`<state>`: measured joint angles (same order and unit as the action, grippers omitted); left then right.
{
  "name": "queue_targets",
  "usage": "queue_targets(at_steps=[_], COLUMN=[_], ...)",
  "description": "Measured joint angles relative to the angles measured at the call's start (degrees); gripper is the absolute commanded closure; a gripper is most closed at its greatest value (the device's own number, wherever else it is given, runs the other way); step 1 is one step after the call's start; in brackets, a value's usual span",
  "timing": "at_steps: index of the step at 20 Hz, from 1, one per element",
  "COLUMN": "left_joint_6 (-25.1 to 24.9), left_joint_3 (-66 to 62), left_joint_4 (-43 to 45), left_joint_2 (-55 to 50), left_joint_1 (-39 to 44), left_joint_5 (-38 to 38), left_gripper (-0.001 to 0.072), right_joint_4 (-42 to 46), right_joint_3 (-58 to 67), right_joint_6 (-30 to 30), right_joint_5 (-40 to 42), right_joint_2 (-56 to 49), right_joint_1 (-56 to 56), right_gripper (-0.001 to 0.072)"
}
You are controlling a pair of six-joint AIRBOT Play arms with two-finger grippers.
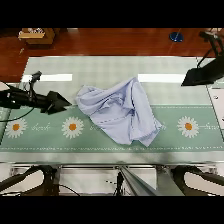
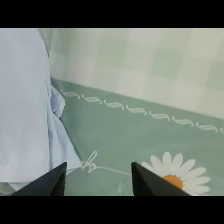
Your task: Fold the shirts.
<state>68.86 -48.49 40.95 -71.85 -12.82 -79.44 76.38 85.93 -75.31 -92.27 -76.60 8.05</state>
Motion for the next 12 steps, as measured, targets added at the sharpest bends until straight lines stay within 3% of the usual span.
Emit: queue_targets(at_steps=[1,7,12], left_joint_6=[-0.28,-0.96,-0.31], left_joint_3=[1.75,7.65,8.35], left_joint_4=[0.00,-0.68,-3.93], left_joint_2=[0.00,-1.68,-6.54], left_joint_1=[0.85,10.58,17.40], left_joint_5=[0.07,5.66,12.39], left_gripper=[-0.0012,-0.0012,-0.0011], right_joint_4=[-1.11,-4.61,-7.28], right_joint_3=[-2.43,-17.66,-21.79], right_joint_6=[-0.04,1.42,2.91], right_joint_5=[-0.09,3.02,4.98], right_joint_2=[0.11,0.35,1.07], right_joint_1=[0.96,3.28,3.61], right_gripper=[0.0229,0.0239,0.0238])
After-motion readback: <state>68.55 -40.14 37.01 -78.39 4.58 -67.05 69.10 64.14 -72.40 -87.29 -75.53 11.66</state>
